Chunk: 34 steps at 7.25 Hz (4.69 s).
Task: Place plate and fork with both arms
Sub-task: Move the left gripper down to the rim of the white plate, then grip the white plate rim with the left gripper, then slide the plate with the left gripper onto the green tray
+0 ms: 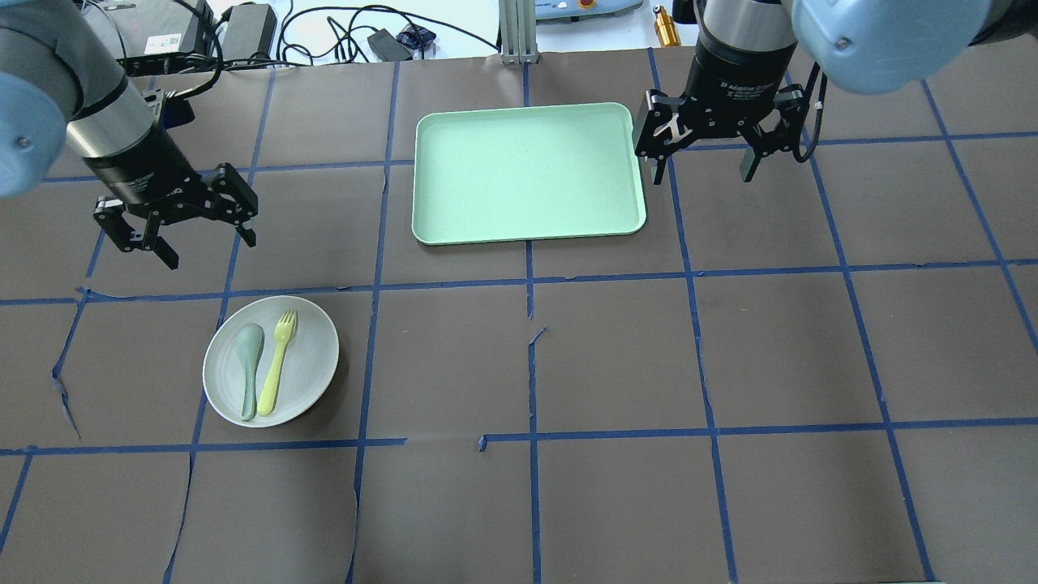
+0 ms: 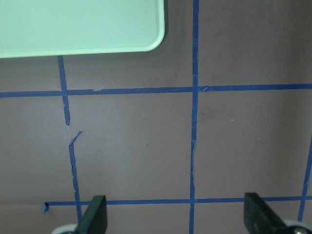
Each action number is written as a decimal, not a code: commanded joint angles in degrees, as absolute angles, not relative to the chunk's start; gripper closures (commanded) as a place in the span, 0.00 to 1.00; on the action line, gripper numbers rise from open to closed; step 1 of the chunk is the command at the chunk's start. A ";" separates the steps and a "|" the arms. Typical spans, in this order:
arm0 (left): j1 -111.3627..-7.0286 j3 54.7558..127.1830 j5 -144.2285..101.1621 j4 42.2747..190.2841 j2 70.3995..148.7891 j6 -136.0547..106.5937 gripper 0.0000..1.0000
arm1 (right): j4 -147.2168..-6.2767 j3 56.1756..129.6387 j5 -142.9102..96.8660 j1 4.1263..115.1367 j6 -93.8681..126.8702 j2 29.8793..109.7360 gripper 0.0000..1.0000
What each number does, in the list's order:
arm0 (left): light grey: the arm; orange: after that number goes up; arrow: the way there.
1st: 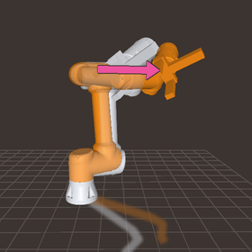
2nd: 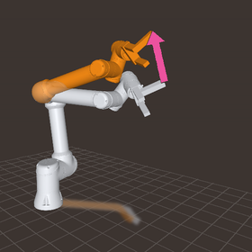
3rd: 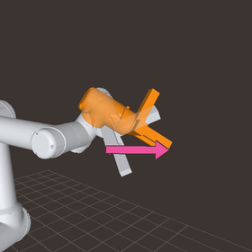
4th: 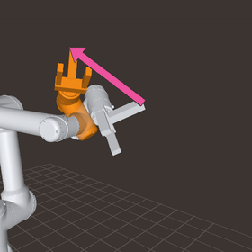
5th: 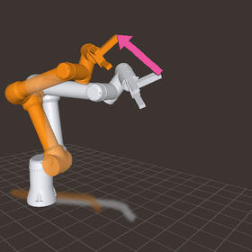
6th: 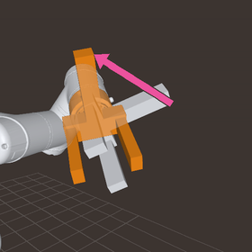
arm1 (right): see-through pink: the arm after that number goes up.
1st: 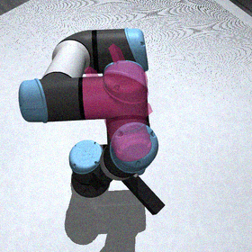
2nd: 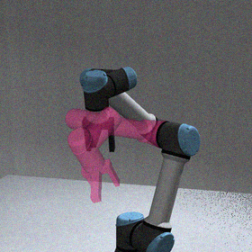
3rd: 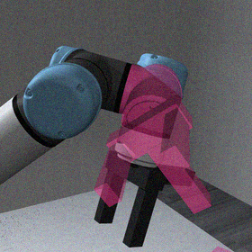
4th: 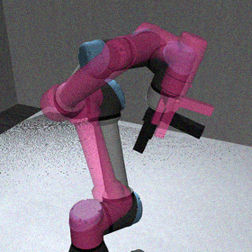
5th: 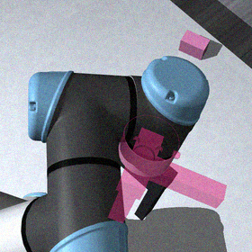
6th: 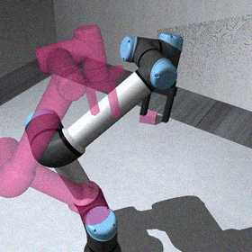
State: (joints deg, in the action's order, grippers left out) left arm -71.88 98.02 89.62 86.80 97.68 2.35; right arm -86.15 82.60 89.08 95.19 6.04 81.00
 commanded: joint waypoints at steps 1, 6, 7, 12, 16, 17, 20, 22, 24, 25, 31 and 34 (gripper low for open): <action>-63.75 106.65 89.65 79.22 98.35 12.02 0.00 | -86.13 83.14 89.03 95.27 6.06 80.95 0.00; -57.14 121.20 89.74 63.28 102.64 18.98 0.24 | -86.13 83.32 89.12 95.27 6.06 80.68 0.00; -57.13 121.38 89.74 63.28 103.35 19.16 0.24 | -86.13 83.32 89.21 95.27 6.06 80.68 0.00; -57.13 120.76 89.65 63.19 103.80 19.34 1.00 | -86.22 83.32 89.56 95.27 5.27 80.68 0.00; -57.66 110.43 84.68 72.81 103.27 18.90 1.00 | -86.22 83.15 89.47 95.19 5.19 80.60 0.00; -57.92 106.91 82.90 77.21 103.36 17.94 1.00 | -86.22 82.97 89.56 95.19 5.19 80.60 0.00; -67.53 99.95 69.91 78.94 106.25 1.05 1.00 | -86.22 82.79 89.56 94.92 5.10 80.68 0.00; -77.83 93.12 66.02 74.71 111.94 -8.67 1.00 | -86.31 82.79 89.39 94.83 5.10 80.60 0.00; -83.29 81.19 65.74 74.09 121.68 -12.65 1.00 | -86.31 82.97 89.21 94.83 5.10 80.60 0.00; -85.67 74.95 65.83 74.00 126.60 -15.79 1.00 | -86.31 83.23 89.12 94.83 5.10 80.60 0.00; -94.03 69.61 65.66 66.18 135.79 -26.35 1.00 | -86.40 83.32 88.86 94.83 5.19 80.60 0.00; -95.19 72.76 65.92 66.01 135.09 -27.68 1.00 | -86.57 83.23 89.12 94.83 5.18 80.60 0.00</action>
